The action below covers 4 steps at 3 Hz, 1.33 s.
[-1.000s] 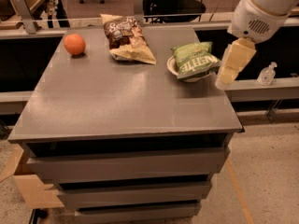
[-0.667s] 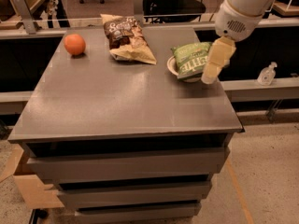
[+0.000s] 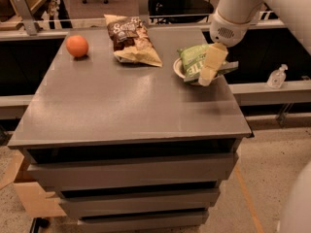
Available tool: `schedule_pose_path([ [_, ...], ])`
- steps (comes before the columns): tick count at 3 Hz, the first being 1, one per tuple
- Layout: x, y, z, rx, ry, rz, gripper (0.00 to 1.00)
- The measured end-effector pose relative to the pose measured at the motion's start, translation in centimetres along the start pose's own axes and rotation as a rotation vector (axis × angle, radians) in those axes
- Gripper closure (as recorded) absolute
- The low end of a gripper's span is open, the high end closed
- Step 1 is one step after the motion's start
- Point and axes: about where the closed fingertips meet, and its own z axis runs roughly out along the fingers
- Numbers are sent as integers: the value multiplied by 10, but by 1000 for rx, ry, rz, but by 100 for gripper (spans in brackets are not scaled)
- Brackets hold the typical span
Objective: Pick green jalapeno chip bag from paper bowl and place on counter
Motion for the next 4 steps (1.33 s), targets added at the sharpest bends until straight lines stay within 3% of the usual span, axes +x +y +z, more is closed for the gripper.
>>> schedule_pose_path([
  [1,1,-7,12,-7,3,35,15],
  [3,1,-10,16,-8,-10,60,61],
  [4,-7,-11,-1,22,-49,34,85],
])
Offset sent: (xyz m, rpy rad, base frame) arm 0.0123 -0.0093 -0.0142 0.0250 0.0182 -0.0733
